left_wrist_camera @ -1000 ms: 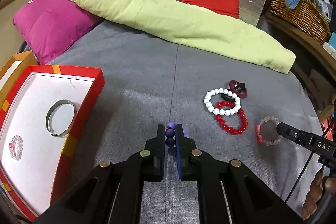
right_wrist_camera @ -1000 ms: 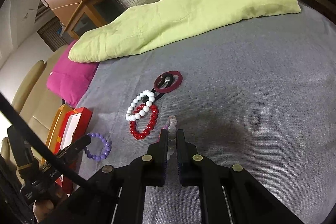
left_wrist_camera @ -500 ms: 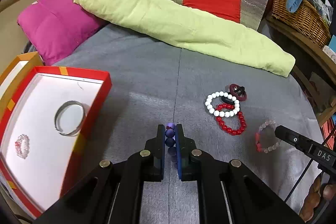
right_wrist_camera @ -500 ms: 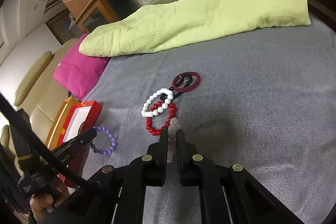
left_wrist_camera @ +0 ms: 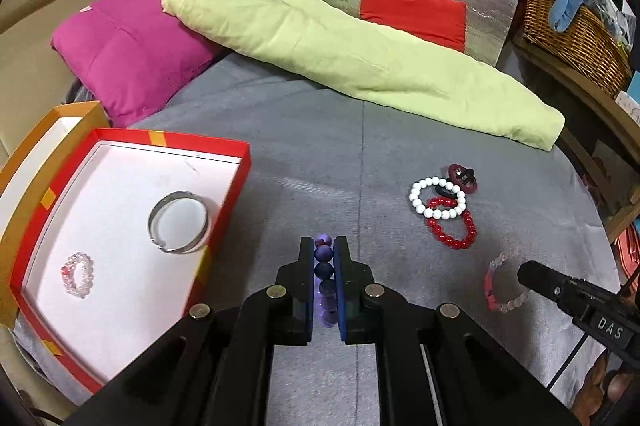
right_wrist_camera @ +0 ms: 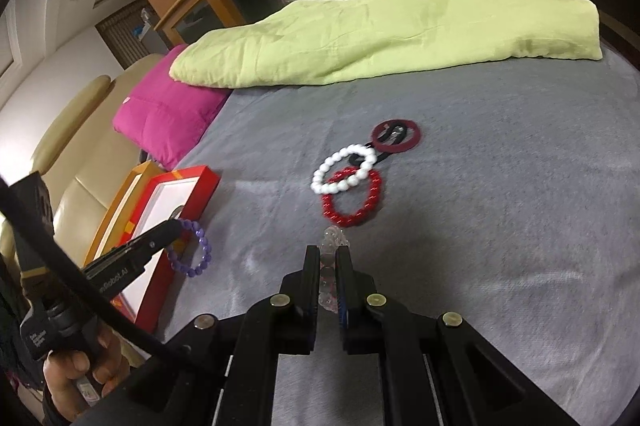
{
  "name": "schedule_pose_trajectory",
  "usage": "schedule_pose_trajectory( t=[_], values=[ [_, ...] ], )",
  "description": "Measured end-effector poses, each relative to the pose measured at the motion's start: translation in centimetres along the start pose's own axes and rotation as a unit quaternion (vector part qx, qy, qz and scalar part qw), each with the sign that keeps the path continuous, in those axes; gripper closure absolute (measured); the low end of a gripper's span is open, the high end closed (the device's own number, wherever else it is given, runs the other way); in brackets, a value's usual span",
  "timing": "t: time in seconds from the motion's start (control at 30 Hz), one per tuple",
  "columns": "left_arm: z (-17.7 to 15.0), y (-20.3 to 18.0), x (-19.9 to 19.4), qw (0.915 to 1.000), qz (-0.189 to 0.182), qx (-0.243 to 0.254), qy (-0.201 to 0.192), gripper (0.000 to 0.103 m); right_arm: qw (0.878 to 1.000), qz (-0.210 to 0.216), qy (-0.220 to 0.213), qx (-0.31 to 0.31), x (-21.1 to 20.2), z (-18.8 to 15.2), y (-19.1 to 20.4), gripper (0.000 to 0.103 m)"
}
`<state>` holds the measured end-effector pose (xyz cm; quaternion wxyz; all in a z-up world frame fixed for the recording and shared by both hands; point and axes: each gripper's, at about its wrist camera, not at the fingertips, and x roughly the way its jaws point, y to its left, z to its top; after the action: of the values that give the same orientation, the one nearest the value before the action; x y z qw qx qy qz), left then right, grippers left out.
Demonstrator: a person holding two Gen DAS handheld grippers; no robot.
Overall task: Organize jewelry
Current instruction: 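Carry both held bracelets over the red-rimmed white box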
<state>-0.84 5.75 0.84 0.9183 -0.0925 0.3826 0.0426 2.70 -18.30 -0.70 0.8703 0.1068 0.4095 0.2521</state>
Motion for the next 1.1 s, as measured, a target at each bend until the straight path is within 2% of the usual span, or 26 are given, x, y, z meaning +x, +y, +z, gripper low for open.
schedule_pose_trajectory(
  t=[0.1,0.3,0.47,0.6,0.77,0.93,1.1],
  values=[
    [0.2,1.0,-0.9,0.9999,0.001,-0.010,-0.011,0.093,1.000,0.005,0.004,-0.004,0.1,-0.1,1.2,0.095],
    [1.2,5.2,-3.4,0.9955,0.022,-0.069,-0.060,0.093,0.999,0.017,0.004,-0.038,0.2,0.9,5.4,0.095],
    [1.3,9.5,-3.2,0.9921,0.021,-0.116,-0.042,0.093,0.997,0.034,0.003,-0.067,1.1,2.0,9.4,0.095],
    [1.9,11.7,-3.1,0.9904,0.017,-0.134,-0.031,0.093,0.995,0.055,0.008,-0.086,2.5,2.6,12.8,0.095],
    [2.8,13.5,-4.1,0.9887,0.038,-0.136,-0.050,0.093,0.991,0.092,0.015,-0.101,4.5,3.5,16.8,0.095],
    [3.1,16.5,-4.1,0.9840,0.049,-0.163,-0.052,0.093,0.986,0.117,0.034,-0.111,7.3,3.8,19.9,0.095],
    [3.4,19.4,-3.3,0.9812,0.041,-0.185,-0.038,0.093,0.981,0.137,0.065,-0.120,10.7,3.0,22.7,0.095]
  ],
)
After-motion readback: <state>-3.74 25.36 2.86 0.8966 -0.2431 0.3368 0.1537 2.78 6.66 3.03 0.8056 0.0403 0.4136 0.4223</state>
